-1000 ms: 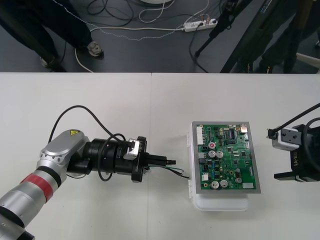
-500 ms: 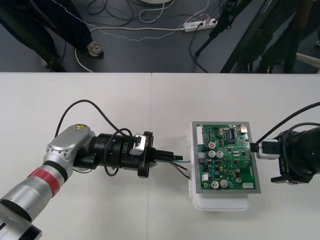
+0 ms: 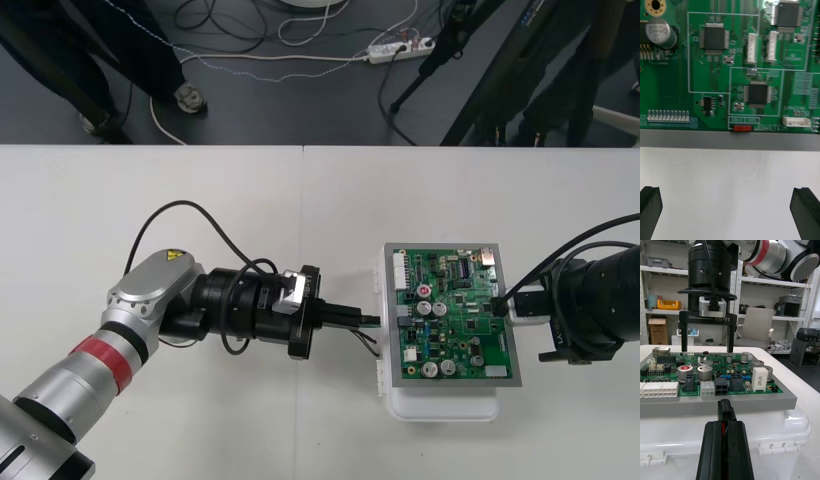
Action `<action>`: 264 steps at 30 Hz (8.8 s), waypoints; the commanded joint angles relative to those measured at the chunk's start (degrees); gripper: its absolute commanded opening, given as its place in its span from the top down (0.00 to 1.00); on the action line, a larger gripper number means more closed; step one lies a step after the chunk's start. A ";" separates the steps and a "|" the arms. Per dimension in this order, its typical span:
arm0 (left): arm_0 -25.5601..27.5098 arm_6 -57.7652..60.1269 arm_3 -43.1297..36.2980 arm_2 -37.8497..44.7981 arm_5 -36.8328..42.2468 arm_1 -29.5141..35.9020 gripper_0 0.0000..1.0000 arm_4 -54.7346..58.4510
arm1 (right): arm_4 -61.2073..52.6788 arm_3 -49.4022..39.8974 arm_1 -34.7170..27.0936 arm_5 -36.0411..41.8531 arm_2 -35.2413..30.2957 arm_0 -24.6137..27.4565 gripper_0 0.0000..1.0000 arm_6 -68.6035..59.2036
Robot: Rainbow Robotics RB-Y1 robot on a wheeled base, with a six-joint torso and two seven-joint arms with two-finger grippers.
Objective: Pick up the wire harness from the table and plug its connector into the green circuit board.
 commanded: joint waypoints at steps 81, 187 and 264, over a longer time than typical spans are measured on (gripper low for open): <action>-3.70 2.89 -0.46 -4.25 4.73 -3.48 1.00 1.60 | 6.00 -0.86 6.69 -0.34 4.47 -1.38 0.00 0.49; -3.96 3.16 -0.81 -4.52 5.09 -5.85 1.00 1.69 | 5.48 -0.86 6.69 -0.34 4.47 -1.29 0.00 0.58; 12.30 8.96 -21.20 6.38 3.24 29.04 0.00 4.85 | -47.79 12.76 -12.74 -0.34 -25.68 2.84 0.00 7.87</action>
